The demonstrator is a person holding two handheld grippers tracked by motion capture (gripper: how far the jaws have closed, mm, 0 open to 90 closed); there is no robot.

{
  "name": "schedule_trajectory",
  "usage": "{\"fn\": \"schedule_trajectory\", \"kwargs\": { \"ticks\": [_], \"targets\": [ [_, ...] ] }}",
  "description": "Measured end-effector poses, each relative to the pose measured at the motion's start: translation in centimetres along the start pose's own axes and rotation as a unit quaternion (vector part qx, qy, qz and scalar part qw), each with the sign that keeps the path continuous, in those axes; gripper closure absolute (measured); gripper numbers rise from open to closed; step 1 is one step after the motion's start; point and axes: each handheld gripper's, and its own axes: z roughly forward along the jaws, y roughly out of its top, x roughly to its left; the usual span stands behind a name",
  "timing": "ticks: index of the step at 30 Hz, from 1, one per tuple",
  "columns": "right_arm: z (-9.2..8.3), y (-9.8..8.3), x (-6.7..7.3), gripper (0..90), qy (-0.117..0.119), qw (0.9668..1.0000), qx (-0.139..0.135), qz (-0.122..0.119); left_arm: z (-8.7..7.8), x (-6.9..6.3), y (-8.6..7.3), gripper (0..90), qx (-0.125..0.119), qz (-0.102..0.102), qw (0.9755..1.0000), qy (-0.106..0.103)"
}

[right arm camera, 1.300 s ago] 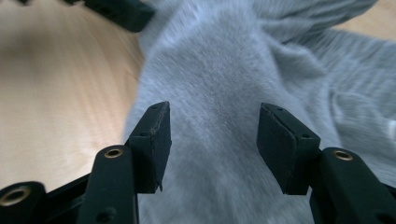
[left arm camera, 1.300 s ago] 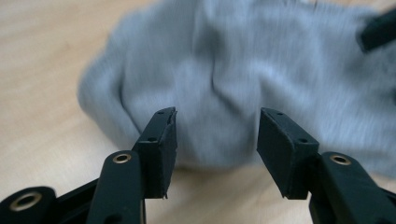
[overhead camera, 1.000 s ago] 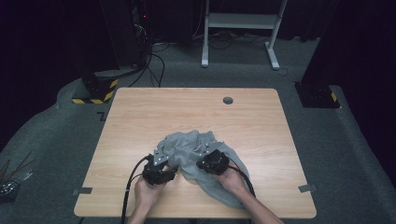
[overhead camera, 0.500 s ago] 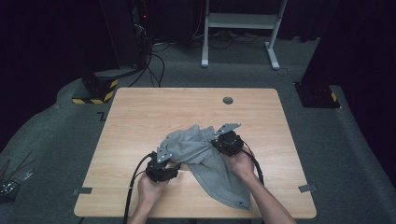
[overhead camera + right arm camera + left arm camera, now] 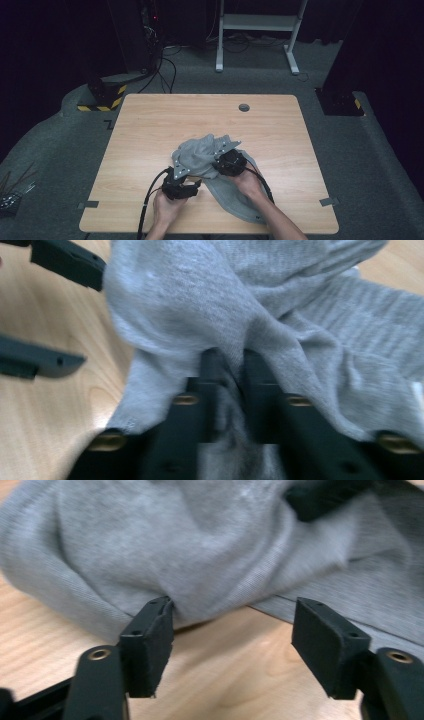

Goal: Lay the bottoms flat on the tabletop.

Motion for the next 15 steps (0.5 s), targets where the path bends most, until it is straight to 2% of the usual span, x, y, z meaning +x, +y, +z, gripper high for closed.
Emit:
{"fn": "schedule_trajectory", "kwargs": {
  "ticks": [2, 4, 6, 9, 12, 13, 15],
  "targets": [
    [-0.2, 0.0, 0.0, 85.6, 0.003, 1.0000, -0.004, 0.003, 0.1, -0.3, 0.1, 29.3, 0.001, -0.001, 1.0000, 0.000],
    [-1.2, 0.3, 0.3, 86.2, -0.002, 0.9997, -0.023, -0.003, 0.9, -1.1, 0.6, 23.9, 0.004, -0.003, 0.9999, 0.009],
    [-1.8, 0.4, 0.2, 86.2, -0.002, 0.9994, -0.036, 0.000, 1.7, -1.7, 1.0, 20.2, 0.011, 0.004, 0.9997, 0.023],
    [-2.3, 0.6, 0.1, 86.3, -0.001, 0.9992, -0.040, 0.003, 2.5, -2.1, 1.4, 15.4, 0.019, 0.005, 0.9994, 0.028],
    [-2.8, 0.8, 0.1, 86.3, -0.002, 0.9989, -0.047, 0.002, 3.4, -2.4, 1.6, 15.2, 0.039, 0.004, 0.9980, 0.049],
    [-3.2, 0.9, 0.0, 86.4, -0.004, 0.9986, -0.053, -0.001, 3.7, -2.5, 1.7, 15.1, 0.052, 0.010, 0.9967, 0.061],
    [-3.7, 1.1, -0.2, 86.4, -0.010, 0.9981, -0.060, 0.000, 3.8, -2.6, 1.7, 15.0, 0.061, 0.017, 0.9958, 0.066]
  ]
}}
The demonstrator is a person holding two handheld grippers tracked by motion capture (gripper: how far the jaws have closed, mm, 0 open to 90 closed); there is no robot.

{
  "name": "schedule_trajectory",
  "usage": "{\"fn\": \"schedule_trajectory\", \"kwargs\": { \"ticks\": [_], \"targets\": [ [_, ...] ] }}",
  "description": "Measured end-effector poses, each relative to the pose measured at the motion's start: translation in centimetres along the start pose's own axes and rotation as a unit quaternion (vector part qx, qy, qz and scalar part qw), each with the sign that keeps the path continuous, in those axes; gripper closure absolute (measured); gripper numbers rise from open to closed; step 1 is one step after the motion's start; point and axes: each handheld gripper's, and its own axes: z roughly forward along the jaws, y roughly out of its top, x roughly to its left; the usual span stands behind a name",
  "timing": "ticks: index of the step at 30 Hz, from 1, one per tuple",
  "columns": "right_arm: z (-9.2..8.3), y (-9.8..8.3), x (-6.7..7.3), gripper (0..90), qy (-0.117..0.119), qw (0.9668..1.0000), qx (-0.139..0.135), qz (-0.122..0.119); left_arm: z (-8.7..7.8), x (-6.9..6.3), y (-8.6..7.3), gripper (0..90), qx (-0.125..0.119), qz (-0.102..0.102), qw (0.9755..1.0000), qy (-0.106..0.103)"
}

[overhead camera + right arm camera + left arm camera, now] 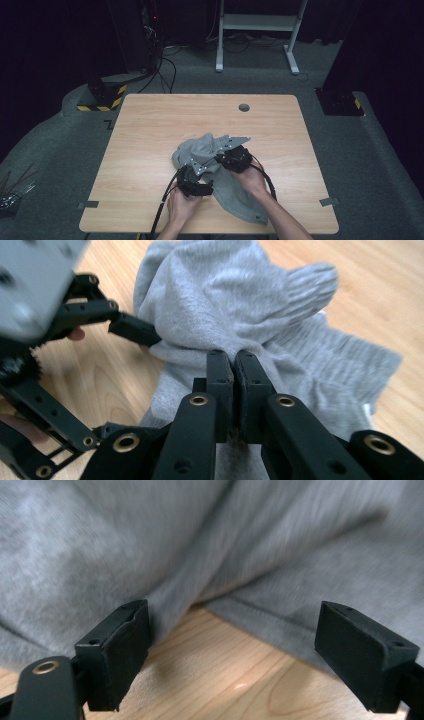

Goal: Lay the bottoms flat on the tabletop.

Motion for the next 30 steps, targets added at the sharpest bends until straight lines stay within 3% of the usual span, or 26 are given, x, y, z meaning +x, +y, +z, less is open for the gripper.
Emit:
{"fn": "schedule_trajectory", "kwargs": {
  "ticks": [2, 6, 8, 10, 11, 12, 14, 15, 17, 19, 24, 25, 28, 30],
  "targets": [
    [-0.3, 0.1, -0.3, 86.4, -0.001, 1.0000, -0.005, 0.005, -0.1, -0.1, -0.1, 15.2, 0.001, 0.004, 1.0000, 0.005],
    [-2.0, 0.8, -2.3, 86.7, -0.024, 0.9986, -0.031, 0.035, -0.5, 0.0, -0.2, 16.2, 0.013, 0.008, 0.9998, 0.012],
    [-2.5, 1.0, -3.3, 86.7, -0.047, 0.9975, -0.034, 0.042, -0.7, 0.1, -0.3, 16.8, 0.016, 0.014, 0.9996, 0.017],
    [-2.4, 0.4, -4.5, 86.4, -0.072, 0.9951, -0.027, 0.062, -1.1, 0.2, -0.6, 17.8, 0.020, 0.017, 0.9996, 0.014],
    [-1.7, -0.6, -5.8, 84.0, -0.072, 0.9933, 0.003, 0.090, -1.4, 0.4, -1.1, 18.6, 0.020, 0.018, 0.9996, 0.008],
    [-1.3, -1.1, -6.1, 80.2, -0.073, 0.9930, 0.017, 0.091, -1.6, 0.6, -1.3, 19.5, 0.017, 0.016, 0.9997, 0.003],
    [-1.2, -2.0, -6.2, 68.2, -0.072, 0.9922, 0.020, 0.100, -1.7, 1.0, -1.6, 21.9, 0.010, 0.017, 0.9998, 0.003],
    [-1.2, -2.0, -6.2, 68.2, -0.072, 0.9922, 0.020, 0.100, -1.7, 1.0, -1.6, 22.9, 0.010, 0.017, 0.9998, 0.003],
    [-1.6, -2.4, -5.8, 58.7, -0.072, 0.9920, 0.006, 0.103, -1.6, 1.2, -1.6, 23.5, 0.006, 0.013, 0.9999, 0.001],
    [-3.1, -2.7, -4.4, 55.0, -0.088, 0.9927, -0.016, 0.081, -1.5, 1.5, -1.3, 25.2, -0.006, 0.008, 0.9999, 0.002],
    [-4.6, -2.8, -1.7, 58.8, -0.070, 0.9958, -0.040, 0.044, -1.0, 2.1, -0.4, 28.1, -0.022, -0.008, 0.9997, 0.011],
    [-4.2, -2.9, -0.4, 59.9, -0.044, 0.9981, -0.032, 0.029, -0.8, 2.3, -0.1, 29.0, -0.025, -0.012, 0.9995, 0.013],
    [-2.8, -3.2, 0.8, 59.9, -0.027, 0.9994, -0.012, 0.016, -0.1, 2.9, 0.7, 29.5, -0.029, -0.024, 0.9992, 0.015],
    [0.3, -3.7, 1.3, 56.4, -0.008, 0.9996, 0.013, 0.025, 0.3, 3.1, 1.0, 31.9, -0.029, -0.031, 0.9990, 0.013]
  ]
}}
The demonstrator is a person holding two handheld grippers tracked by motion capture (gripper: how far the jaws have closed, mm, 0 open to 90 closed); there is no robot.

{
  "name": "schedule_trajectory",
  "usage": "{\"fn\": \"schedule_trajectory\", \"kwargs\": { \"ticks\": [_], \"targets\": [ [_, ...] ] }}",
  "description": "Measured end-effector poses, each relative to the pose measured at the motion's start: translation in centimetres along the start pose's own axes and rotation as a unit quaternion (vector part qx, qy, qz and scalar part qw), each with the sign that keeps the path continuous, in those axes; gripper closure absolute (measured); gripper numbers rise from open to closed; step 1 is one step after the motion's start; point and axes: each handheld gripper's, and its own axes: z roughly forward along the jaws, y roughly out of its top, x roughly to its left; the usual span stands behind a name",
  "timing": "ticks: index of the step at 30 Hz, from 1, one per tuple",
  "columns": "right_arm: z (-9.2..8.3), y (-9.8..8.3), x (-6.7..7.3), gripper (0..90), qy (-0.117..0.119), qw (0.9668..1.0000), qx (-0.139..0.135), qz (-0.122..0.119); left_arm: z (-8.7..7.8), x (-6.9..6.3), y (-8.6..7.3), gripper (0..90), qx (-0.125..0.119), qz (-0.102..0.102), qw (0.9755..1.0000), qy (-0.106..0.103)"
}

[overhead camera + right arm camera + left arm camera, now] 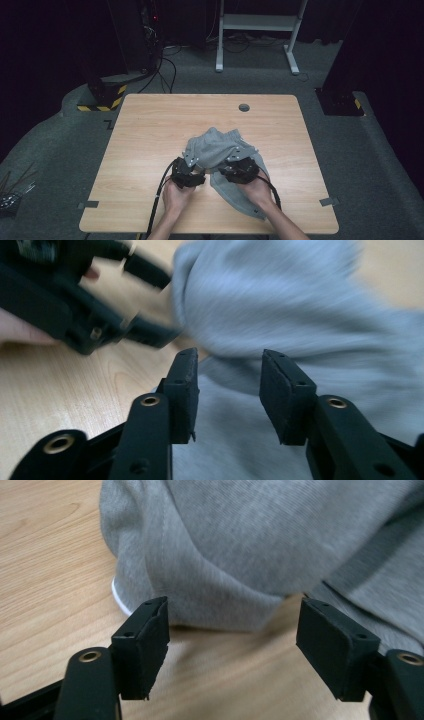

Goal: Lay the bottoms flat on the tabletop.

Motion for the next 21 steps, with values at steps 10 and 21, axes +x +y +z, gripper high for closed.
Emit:
{"fn": "schedule_trajectory", "kwargs": {
  "ticks": [10, 21],
  "targets": [
    [4.9, -0.6, 0.4, 56.8, -0.009, 0.9983, 0.057, 0.008, 0.9, 0.9, 0.1, 77.0, 0.010, -0.007, 0.9990, -0.043],
    [-0.2, -1.0, 3.3, 87.1, 0.077, 0.9929, 0.020, -0.088, -4.9, 3.8, 3.9, 84.3, -0.079, -0.022, 0.9952, -0.054]
  ]
}}
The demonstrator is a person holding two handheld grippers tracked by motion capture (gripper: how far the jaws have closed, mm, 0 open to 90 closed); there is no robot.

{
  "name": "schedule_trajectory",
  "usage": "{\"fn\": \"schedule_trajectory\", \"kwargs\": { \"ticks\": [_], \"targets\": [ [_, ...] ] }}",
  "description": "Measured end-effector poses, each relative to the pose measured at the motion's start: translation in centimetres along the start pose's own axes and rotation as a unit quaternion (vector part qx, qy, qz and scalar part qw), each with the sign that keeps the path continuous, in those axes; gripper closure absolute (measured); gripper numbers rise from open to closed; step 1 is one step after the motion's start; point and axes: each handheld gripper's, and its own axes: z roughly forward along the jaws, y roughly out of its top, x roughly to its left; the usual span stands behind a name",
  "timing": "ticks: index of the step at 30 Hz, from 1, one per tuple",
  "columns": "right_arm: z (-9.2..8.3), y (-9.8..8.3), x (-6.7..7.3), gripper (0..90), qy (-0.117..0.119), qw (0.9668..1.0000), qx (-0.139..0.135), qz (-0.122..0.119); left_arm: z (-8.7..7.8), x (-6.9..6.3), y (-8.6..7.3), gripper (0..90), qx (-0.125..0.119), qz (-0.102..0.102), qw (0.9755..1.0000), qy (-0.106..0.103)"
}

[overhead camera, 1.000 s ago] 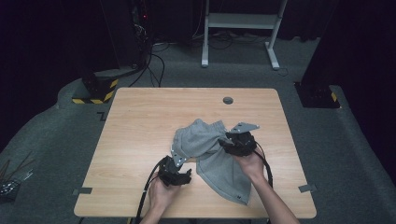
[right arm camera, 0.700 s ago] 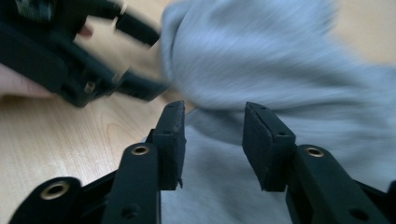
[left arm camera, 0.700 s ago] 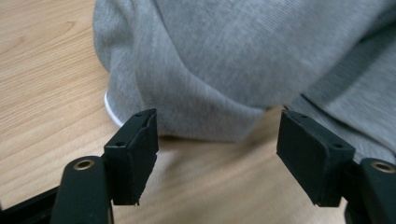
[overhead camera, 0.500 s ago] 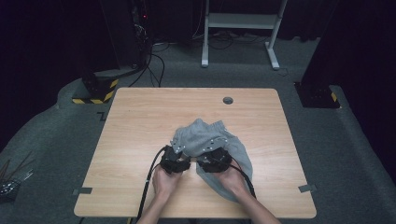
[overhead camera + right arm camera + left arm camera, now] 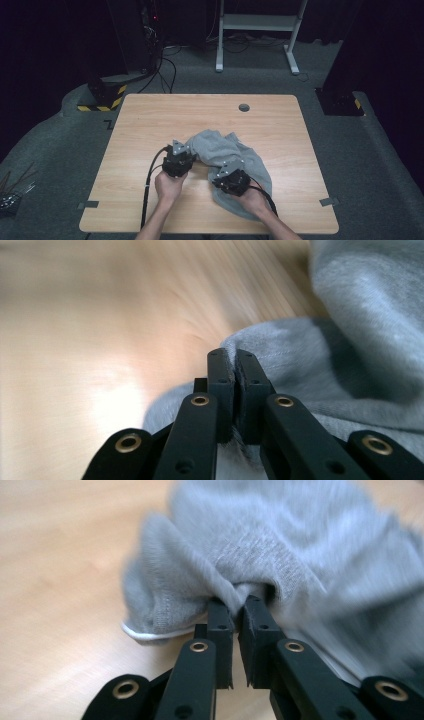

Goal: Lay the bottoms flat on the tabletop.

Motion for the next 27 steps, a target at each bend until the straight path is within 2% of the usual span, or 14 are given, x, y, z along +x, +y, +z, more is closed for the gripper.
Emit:
{"fn": "schedule_trajectory", "kwargs": {
  "ticks": [2, 4, 5, 7, 9, 10, 12, 14, 18, 20, 23, 25, 26, 27],
  "targets": [
    [-1.6, -0.1, 1.0, 87.0, 0.006, 0.9995, -0.026, -0.015, -0.7, 0.9, 0.6, 84.5, -0.020, -0.014, 0.9996, 0.013],
    [-2.3, -0.4, 1.5, 86.5, 0.010, 0.9991, -0.033, -0.025, -0.4, 1.5, 0.3, 84.4, -0.023, -0.029, 0.9990, 0.026],
    [-1.8, -1.0, 1.6, 85.7, 0.020, 0.9993, -0.014, -0.028, 0.6, 1.6, -0.4, 82.9, -0.009, -0.030, 0.9990, 0.033],
    [-1.4, -1.3, 1.5, 84.1, 0.027, 0.9993, -0.006, -0.026, 1.2, 1.6, -1.0, 80.1, 0.006, -0.025, 0.9991, 0.033],
    [-1.1, -1.7, 1.0, 72.2, 0.026, 0.9996, -0.007, -0.011, 2.0, 1.5, -2.1, 68.3, 0.027, -0.024, 0.9990, 0.027],
    [-1.8, -1.8, 0.3, 63.8, 0.009, 0.9993, -0.032, 0.017, 2.1, 1.4, -2.5, 57.6, 0.032, -0.026, 0.9988, 0.027],
    [-2.2, -1.8, -0.1, 60.5, -0.005, 0.9986, -0.044, 0.029, 1.9, 1.2, -3.1, 55.0, 0.034, -0.026, 0.9989, 0.021],
    [-3.4, -1.1, -1.0, 52.9, -0.056, 0.9958, -0.061, 0.039, 1.2, 0.8, -3.3, 48.5, 0.032, -0.014, 0.9992, 0.018],
    [-3.7, -0.3, -2.1, 47.4, -0.089, 0.9928, -0.065, 0.047, 0.0, 0.3, -4.0, 44.0, 0.028, -0.002, 0.9996, 0.006],
    [-3.2, 0.1, -2.9, 45.1, -0.094, 0.9927, -0.051, 0.056, 0.1, 0.0, -4.6, 41.7, 0.037, 0.013, 0.9992, 0.003],
    [-1.9, 0.1, -3.7, 48.7, -0.093, 0.9932, -0.029, 0.063, 1.3, -0.5, -5.1, 38.9, 0.058, 0.028, 0.9979, -0.003],
    [-0.8, 0.0, -4.3, 64.2, -0.087, 0.9940, -0.009, 0.066, 2.3, -0.8, -5.0, 39.0, 0.064, 0.038, 0.9972, 0.001],
    [-0.1, -0.1, -4.6, 77.3, -0.079, 0.9947, 0.006, 0.066, 3.2, -1.1, -4.8, 41.0, 0.067, 0.042, 0.9969, 0.003],
    [-0.1, -0.1, -4.6, 77.3, -0.079, 0.9947, 0.006, 0.066, 3.2, -1.1, -4.8, 45.4, 0.067, 0.042, 0.9969, 0.003]
  ]
}}
